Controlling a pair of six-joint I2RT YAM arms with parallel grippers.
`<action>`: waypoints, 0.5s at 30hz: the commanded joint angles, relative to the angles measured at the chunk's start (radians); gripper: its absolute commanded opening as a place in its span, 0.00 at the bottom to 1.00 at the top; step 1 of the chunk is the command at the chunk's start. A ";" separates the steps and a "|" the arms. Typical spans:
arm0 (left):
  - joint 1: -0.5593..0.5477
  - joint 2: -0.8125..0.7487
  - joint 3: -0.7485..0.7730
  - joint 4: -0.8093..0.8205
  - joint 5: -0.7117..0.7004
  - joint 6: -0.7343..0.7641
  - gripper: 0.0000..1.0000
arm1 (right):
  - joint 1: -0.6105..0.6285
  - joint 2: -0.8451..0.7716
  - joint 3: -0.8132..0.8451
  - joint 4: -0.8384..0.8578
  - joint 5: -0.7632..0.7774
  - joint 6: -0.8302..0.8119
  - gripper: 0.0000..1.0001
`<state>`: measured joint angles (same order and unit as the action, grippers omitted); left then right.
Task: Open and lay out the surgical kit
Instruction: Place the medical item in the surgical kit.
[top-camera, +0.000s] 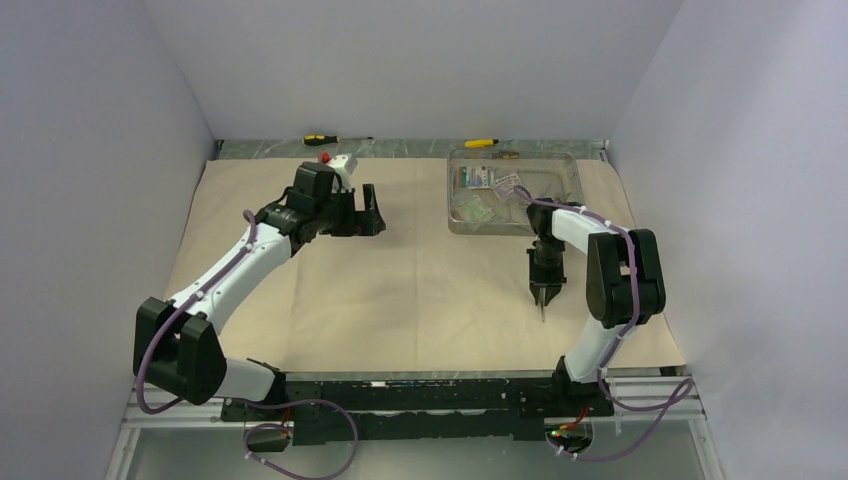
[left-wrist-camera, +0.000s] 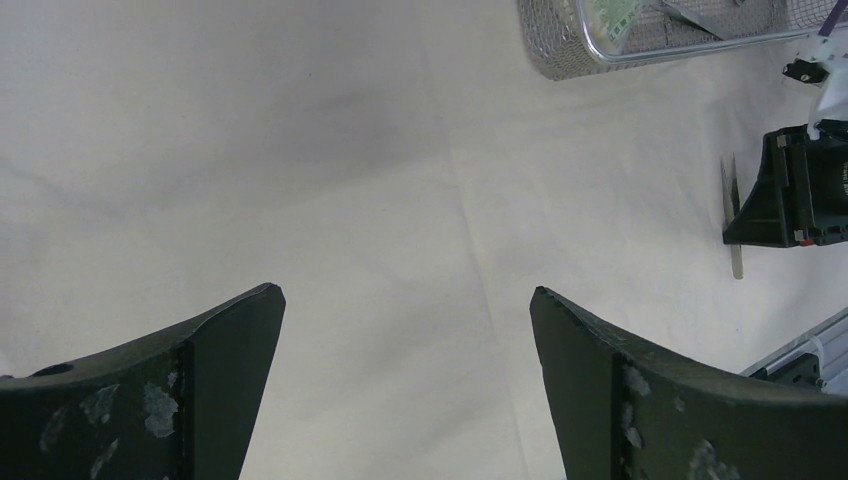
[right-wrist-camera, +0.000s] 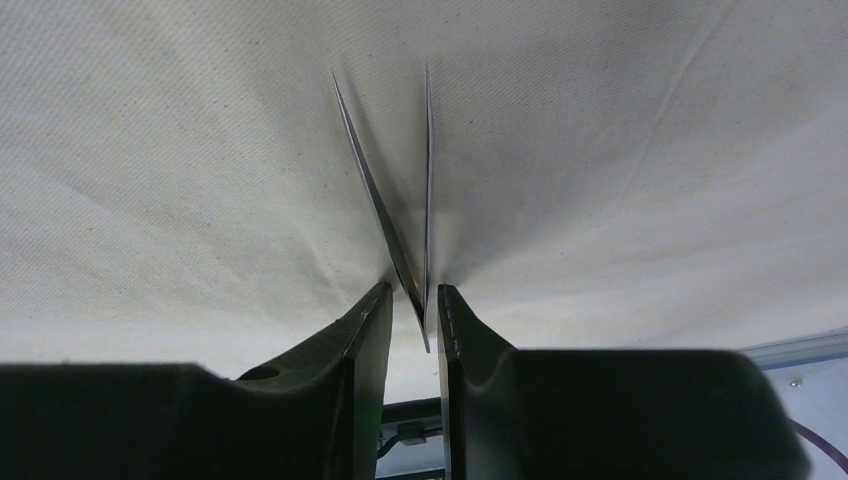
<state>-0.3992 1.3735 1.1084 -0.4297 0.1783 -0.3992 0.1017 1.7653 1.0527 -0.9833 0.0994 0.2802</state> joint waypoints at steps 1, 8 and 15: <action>0.006 -0.003 0.049 0.009 0.018 0.033 0.99 | -0.002 -0.047 0.010 -0.022 0.032 0.016 0.27; 0.016 -0.010 0.072 -0.018 -0.003 0.039 0.99 | 0.002 -0.147 0.111 -0.052 0.002 0.034 0.34; 0.022 -0.020 0.065 -0.009 -0.068 0.023 0.99 | 0.009 -0.305 0.270 0.035 -0.071 0.041 0.48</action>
<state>-0.3840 1.3731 1.1454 -0.4496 0.1635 -0.3786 0.1062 1.5581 1.2278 -1.0157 0.0650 0.3103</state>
